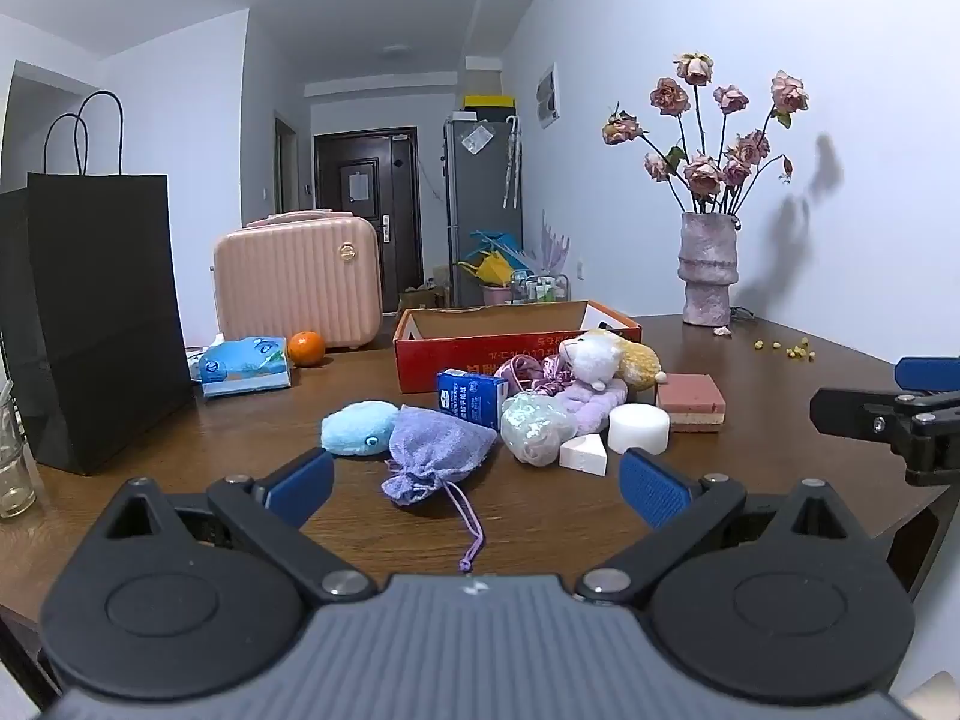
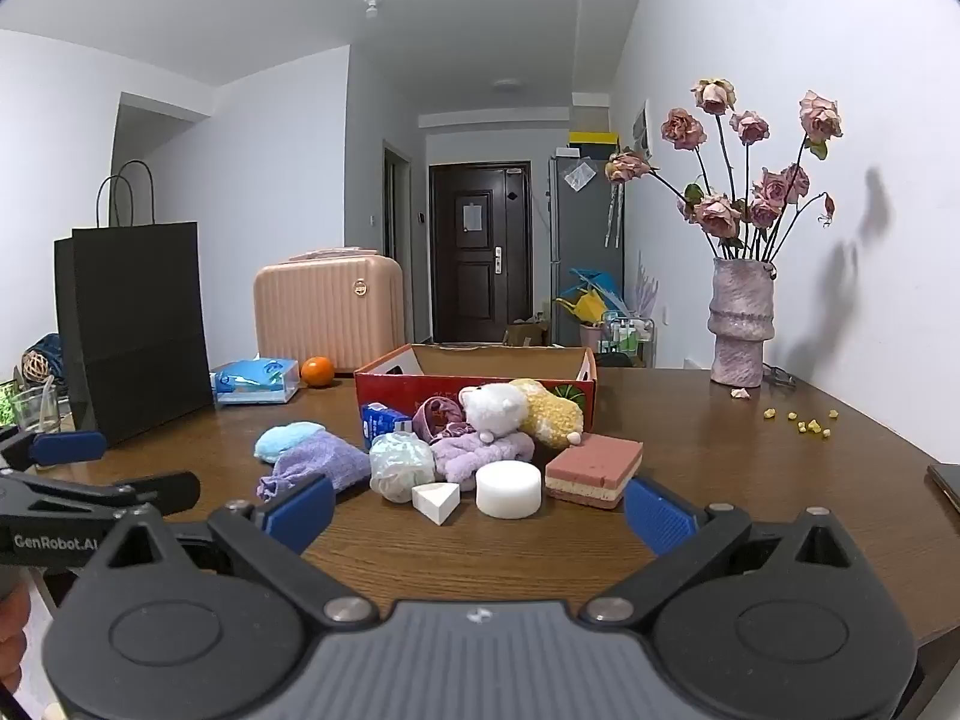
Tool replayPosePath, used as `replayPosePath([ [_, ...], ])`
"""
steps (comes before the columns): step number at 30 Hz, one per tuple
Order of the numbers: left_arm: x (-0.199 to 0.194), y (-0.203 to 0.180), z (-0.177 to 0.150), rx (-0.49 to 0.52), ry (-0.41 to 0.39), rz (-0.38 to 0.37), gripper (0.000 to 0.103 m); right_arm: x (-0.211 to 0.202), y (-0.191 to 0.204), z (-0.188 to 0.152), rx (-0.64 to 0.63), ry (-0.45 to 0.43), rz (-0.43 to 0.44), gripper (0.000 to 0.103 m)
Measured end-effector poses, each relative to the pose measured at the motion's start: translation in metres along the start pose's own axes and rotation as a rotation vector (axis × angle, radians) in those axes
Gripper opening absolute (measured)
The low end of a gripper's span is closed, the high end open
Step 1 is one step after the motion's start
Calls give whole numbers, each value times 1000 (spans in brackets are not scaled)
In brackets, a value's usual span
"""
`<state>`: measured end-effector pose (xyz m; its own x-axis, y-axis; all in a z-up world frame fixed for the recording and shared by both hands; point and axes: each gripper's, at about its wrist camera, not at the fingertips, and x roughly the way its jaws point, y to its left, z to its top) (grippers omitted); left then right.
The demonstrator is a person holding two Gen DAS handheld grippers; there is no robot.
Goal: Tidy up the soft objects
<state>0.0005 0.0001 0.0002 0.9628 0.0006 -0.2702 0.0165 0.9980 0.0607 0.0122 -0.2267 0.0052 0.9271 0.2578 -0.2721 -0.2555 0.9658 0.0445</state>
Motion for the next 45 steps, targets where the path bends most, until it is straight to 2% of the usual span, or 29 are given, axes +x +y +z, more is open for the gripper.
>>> replayPosePath([
  [45,2,8,0,-27,4,2,103,-1,0,-2,-2,-2,0,103],
])
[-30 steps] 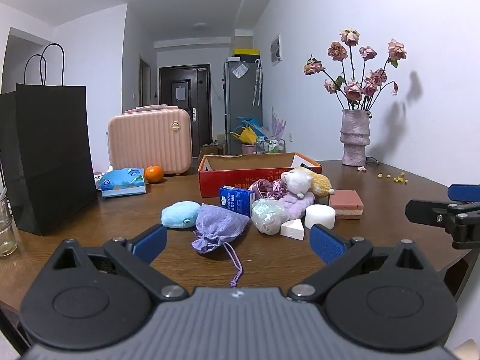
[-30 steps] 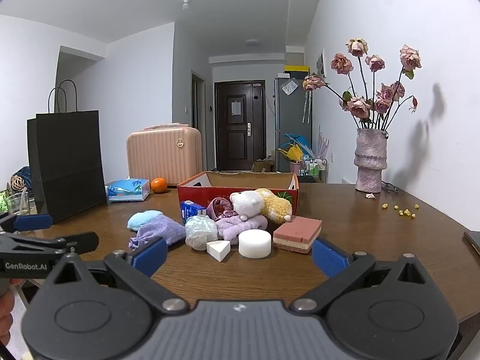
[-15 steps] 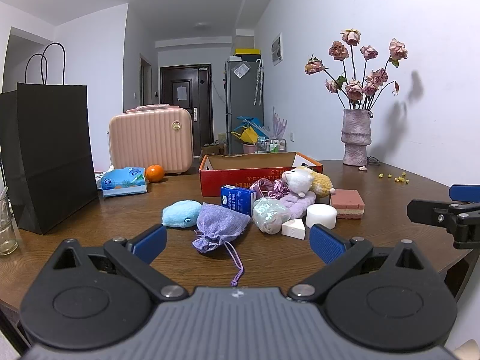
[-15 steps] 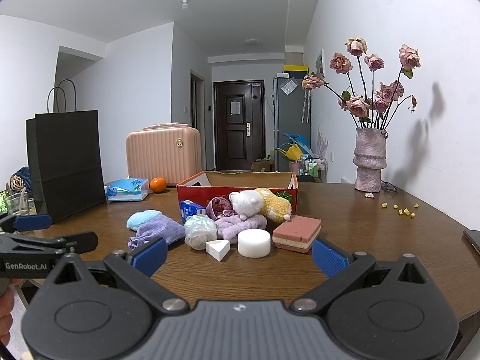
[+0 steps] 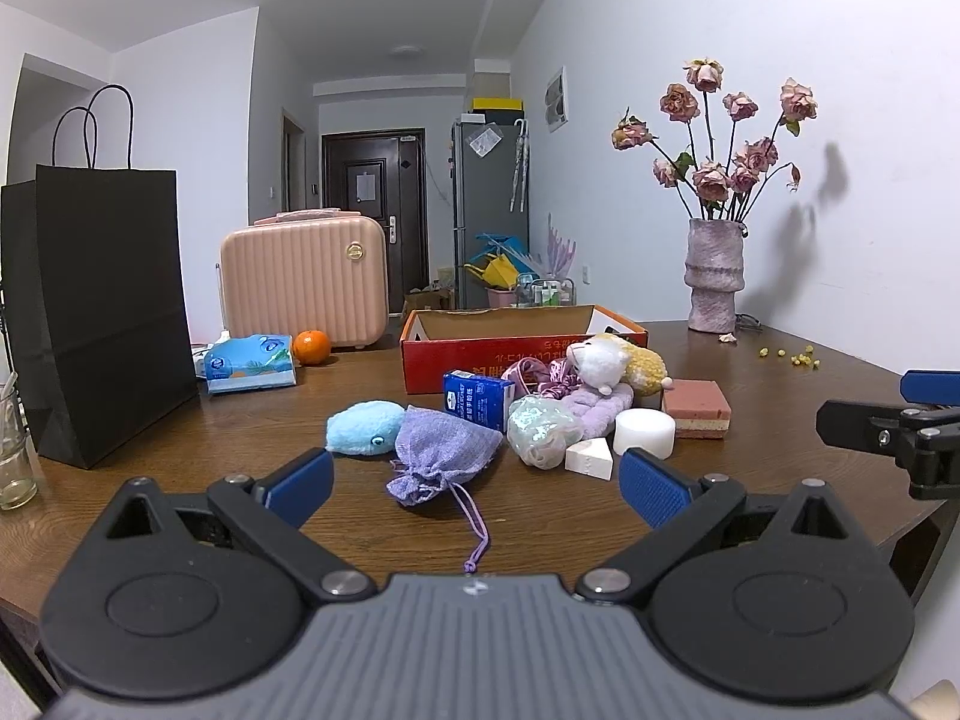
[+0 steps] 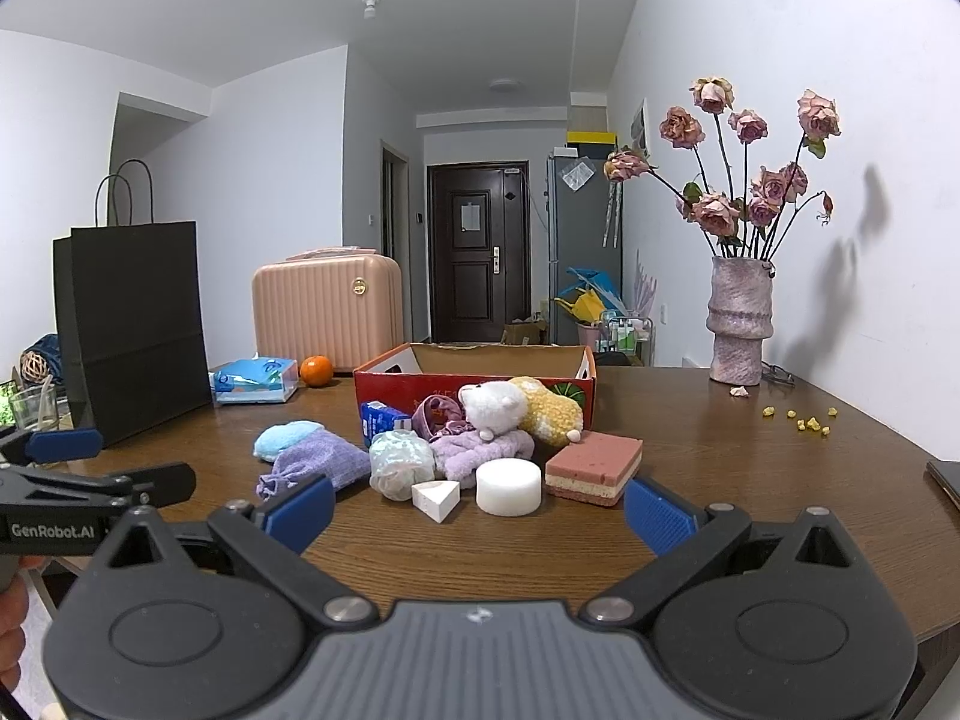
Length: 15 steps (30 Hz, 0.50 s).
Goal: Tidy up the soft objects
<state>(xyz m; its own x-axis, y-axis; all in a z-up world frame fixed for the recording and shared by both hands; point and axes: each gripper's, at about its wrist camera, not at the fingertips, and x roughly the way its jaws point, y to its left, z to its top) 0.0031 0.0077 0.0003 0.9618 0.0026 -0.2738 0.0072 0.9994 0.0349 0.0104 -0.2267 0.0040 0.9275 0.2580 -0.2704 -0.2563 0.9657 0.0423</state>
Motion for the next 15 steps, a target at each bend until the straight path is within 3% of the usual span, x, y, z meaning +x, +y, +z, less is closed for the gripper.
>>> replayPosePath([
  [15,0,2,0,-3,-4,1,103,1,1,1,0,1,-1,103],
])
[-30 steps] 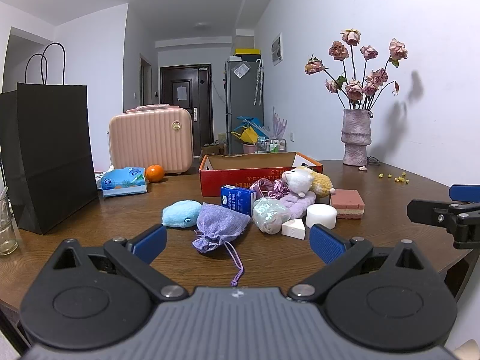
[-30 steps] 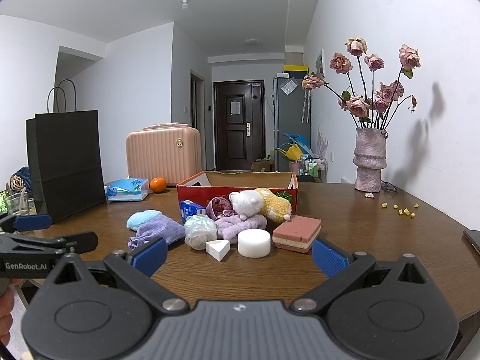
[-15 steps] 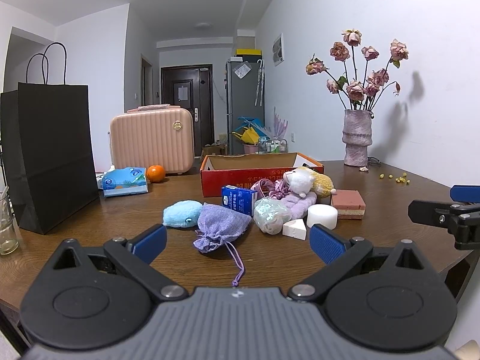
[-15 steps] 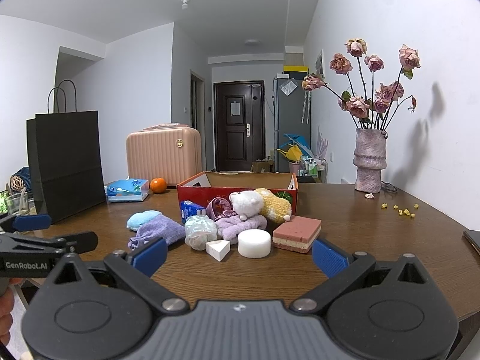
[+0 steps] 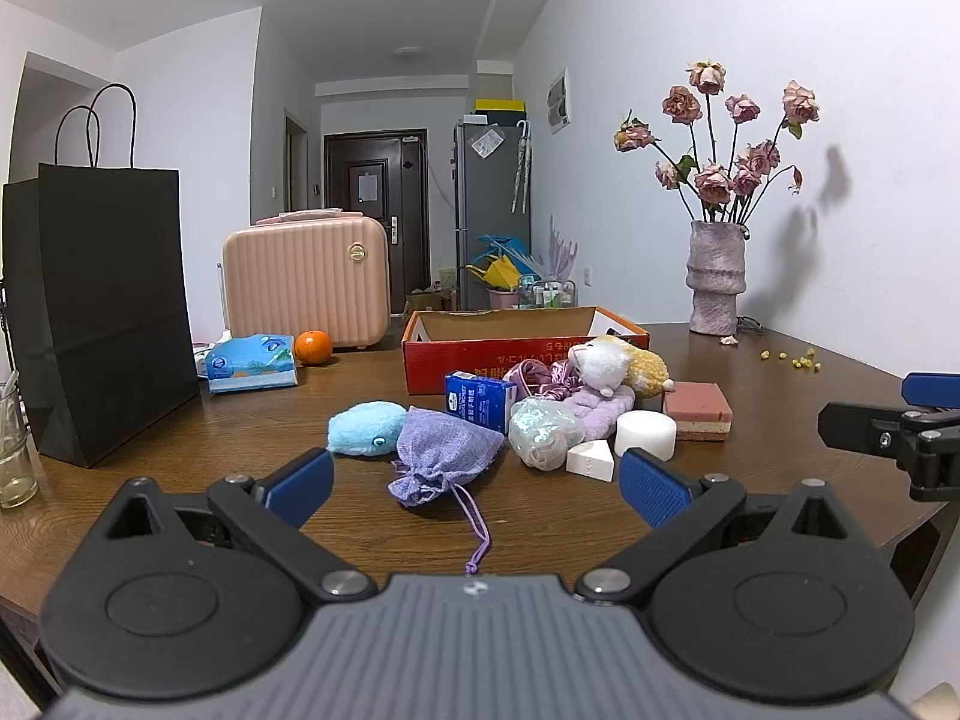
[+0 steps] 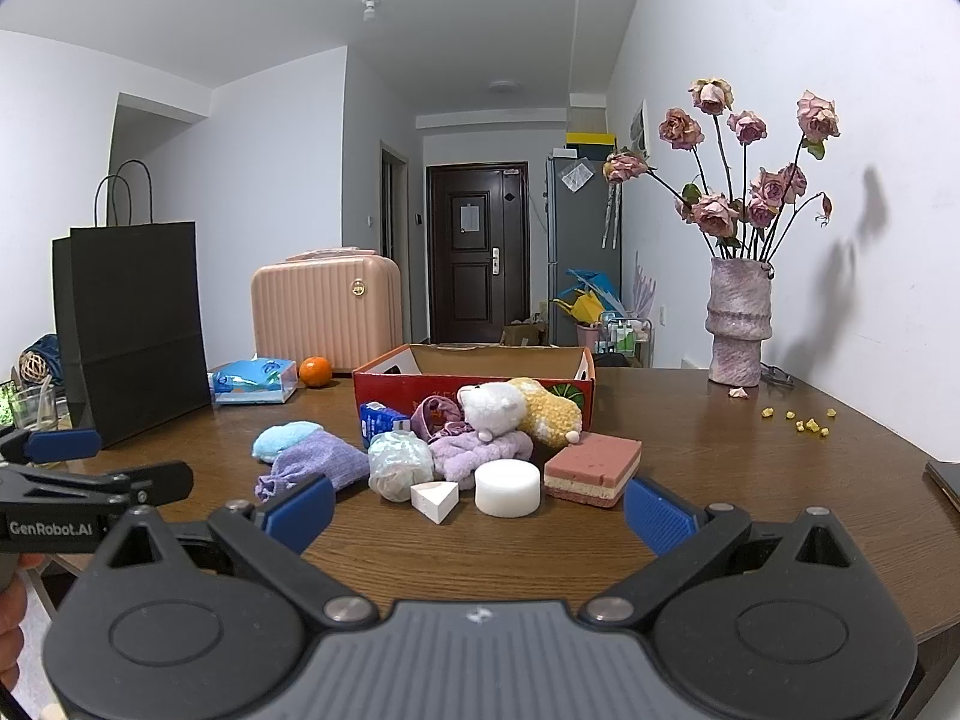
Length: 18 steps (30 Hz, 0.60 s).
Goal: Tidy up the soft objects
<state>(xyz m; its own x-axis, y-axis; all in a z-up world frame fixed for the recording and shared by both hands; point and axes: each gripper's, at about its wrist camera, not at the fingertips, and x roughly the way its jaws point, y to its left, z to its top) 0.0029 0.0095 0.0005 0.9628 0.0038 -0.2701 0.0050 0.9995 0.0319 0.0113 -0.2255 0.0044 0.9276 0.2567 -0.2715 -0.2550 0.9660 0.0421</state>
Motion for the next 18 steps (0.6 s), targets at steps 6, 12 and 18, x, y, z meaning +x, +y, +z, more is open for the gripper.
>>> replayPosePath([
  [6,0,0,0,0,0,0,103,0,0,0,0,0,0,103],
  [12,0,1,0,1,-1,0,103,1,1,1,-1,0,-1,103],
  [18,0,0,0,1,0,-1,103,2,1,1,-1,2,-1,103],
])
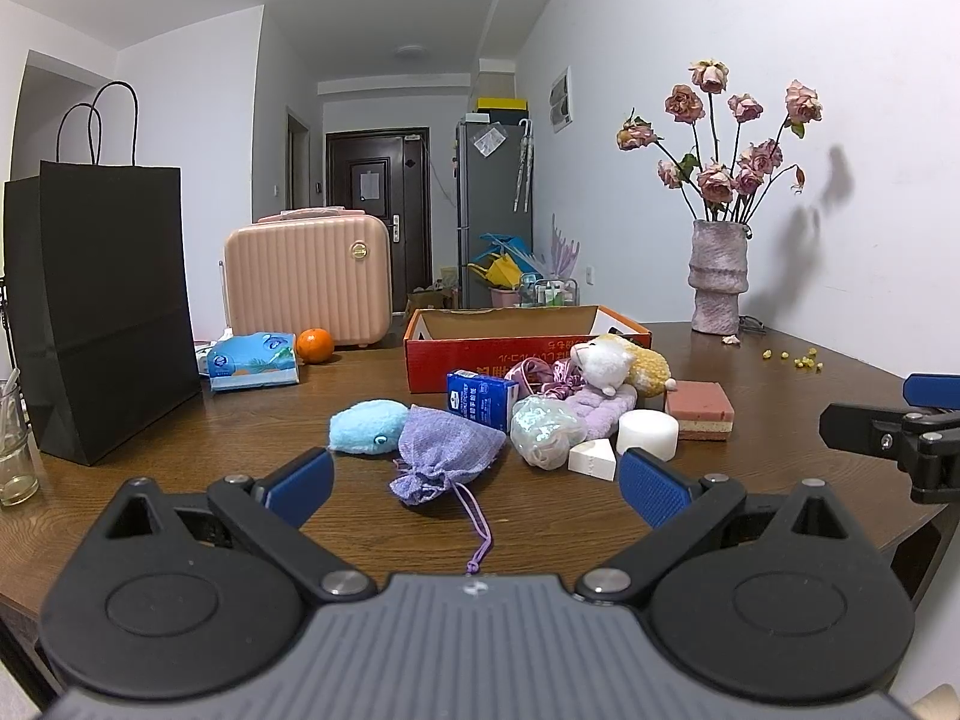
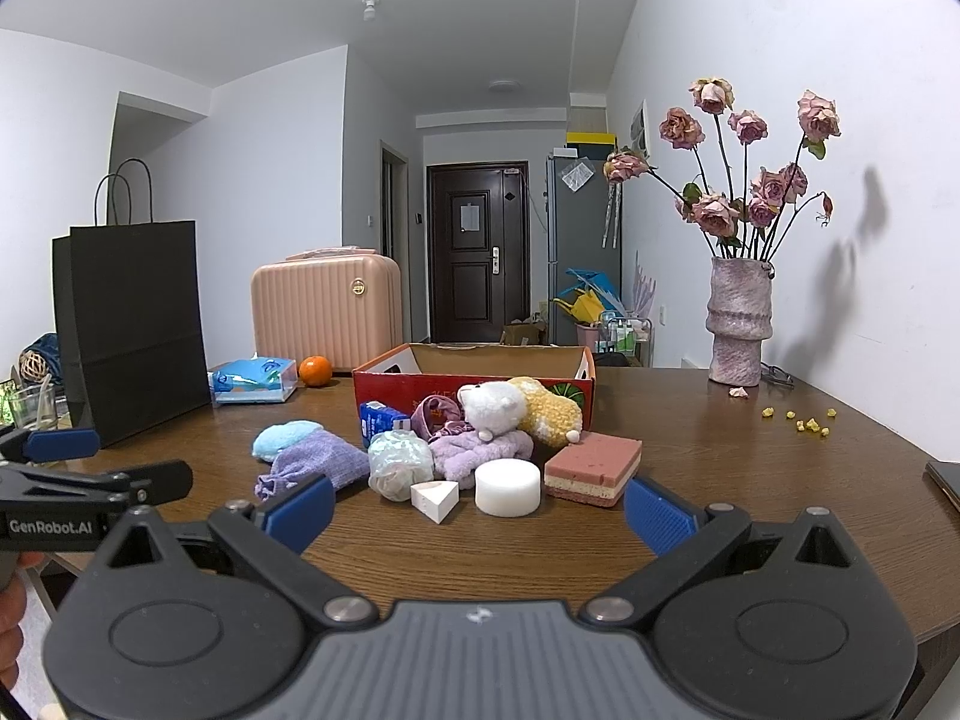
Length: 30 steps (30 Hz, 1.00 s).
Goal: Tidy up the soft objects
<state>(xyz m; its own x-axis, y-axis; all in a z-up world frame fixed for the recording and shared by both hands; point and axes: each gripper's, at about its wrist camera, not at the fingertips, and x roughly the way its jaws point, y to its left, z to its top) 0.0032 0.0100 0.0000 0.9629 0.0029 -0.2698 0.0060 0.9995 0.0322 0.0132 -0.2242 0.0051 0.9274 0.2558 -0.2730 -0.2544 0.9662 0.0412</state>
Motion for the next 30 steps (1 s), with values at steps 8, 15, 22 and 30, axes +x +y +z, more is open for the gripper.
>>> replayPosePath([
  [8,0,0,0,0,0,0,103,0,-1,-1,-1,3,-1,103],
  [15,5,5,-2,-4,5,8,103,5,-3,0,-3,7,-8,103],
  [22,14,6,-2,-10,19,23,103,12,-6,2,-10,11,-10,103],
  [30,25,6,2,-21,37,47,103,27,-6,6,-7,23,4,103],
])
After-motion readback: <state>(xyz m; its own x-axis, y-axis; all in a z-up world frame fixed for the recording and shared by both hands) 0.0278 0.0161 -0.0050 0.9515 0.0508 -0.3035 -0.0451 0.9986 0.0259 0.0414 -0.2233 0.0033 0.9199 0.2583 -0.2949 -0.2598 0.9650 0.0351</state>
